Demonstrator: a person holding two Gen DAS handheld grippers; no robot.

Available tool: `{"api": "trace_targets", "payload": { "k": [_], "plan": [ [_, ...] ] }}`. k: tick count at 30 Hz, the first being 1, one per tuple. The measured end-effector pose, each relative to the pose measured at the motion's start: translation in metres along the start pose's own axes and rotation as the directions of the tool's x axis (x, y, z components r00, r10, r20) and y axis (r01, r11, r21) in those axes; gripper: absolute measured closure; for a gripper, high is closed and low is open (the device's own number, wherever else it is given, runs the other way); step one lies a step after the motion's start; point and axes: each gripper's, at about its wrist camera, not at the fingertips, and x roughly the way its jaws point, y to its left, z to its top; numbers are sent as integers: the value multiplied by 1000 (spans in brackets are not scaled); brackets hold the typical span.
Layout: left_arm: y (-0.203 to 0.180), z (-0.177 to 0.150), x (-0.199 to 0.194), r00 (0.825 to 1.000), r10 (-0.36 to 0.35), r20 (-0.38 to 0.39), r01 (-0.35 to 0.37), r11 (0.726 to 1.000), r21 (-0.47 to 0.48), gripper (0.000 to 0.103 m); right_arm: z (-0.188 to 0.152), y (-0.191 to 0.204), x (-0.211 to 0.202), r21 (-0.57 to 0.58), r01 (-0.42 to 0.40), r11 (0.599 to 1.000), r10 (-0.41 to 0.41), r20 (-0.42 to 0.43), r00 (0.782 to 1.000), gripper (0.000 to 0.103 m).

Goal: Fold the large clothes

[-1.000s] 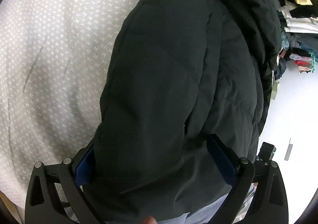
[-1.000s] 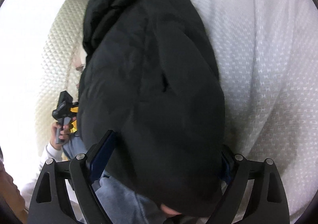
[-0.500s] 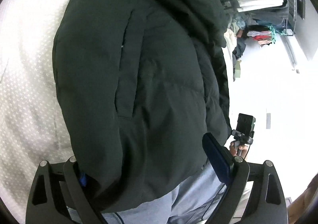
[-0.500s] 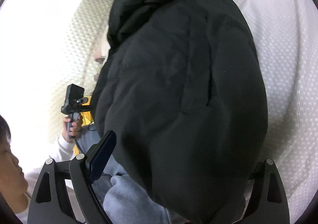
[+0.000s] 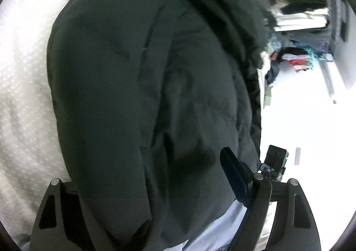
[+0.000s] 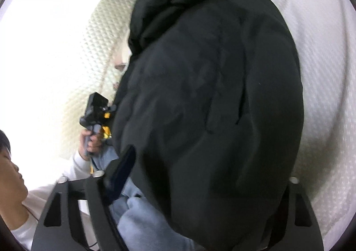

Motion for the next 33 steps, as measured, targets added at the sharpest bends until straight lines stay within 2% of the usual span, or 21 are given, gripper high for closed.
{"api": "trace_targets", "payload": {
  "k": [1, 3, 5, 7, 10, 12, 14, 17, 19, 24, 29, 33],
  "plan": [
    [-1, -3, 0, 1000, -8, 22, 8, 1000, -4, 24, 1, 4, 0, -9, 5, 1000, -5, 5, 1000, 36],
    [2, -6, 0, 998, -26, 57, 27, 1000, -10, 29, 2, 12, 0, -20, 19, 1000, -19, 20, 1000, 54],
    [1, -11, -5, 994, -60, 95, 61, 998, -11, 34, 3, 20, 1, -33, 32, 999, -31, 42, 999, 66],
    [-4, -13, -10, 986, -97, 138, 98, 995, 0, 41, 3, 28, -1, -55, 36, 998, -33, 59, 998, 74],
    [-6, -17, -23, 974, -134, 184, 134, 991, 12, 56, 3, 45, -8, -87, 54, 995, -44, 108, 993, 86],
    [-3, -20, -34, 965, -161, 206, 162, 987, 14, 74, 4, 58, -13, -111, 71, 991, -54, 147, 988, 92],
    [-2, -21, -45, 956, -185, 229, 187, 982, 14, 86, 2, 68, -21, -129, 89, 988, -63, 191, 980, 94],
    [-9, -28, -66, 937, -235, 260, 229, 972, 53, 95, -1, 88, -39, -136, 131, 982, -89, 278, 957, 96],
    [-20, -37, -77, 930, -253, 268, 240, 967, 81, 96, -4, 100, -53, -129, 170, 977, -118, 338, 934, 97],
    [-47, -60, -105, 923, -263, 282, 226, 961, 157, 96, -15, 113, -84, -120, 163, 979, -97, 428, 899, 98],
    [-58, -87, -145, 890, -329, 316, 285, 942, 177, 97, -39, 133, -104, -136, 137, 981, -56, 477, 877, 98],
    [-63, -120, -182, 883, -329, 334, 271, 940, 208, 97, -70, 150, -121, -150, 113, 982, -22, 506, 862, 98]
  ]
}}
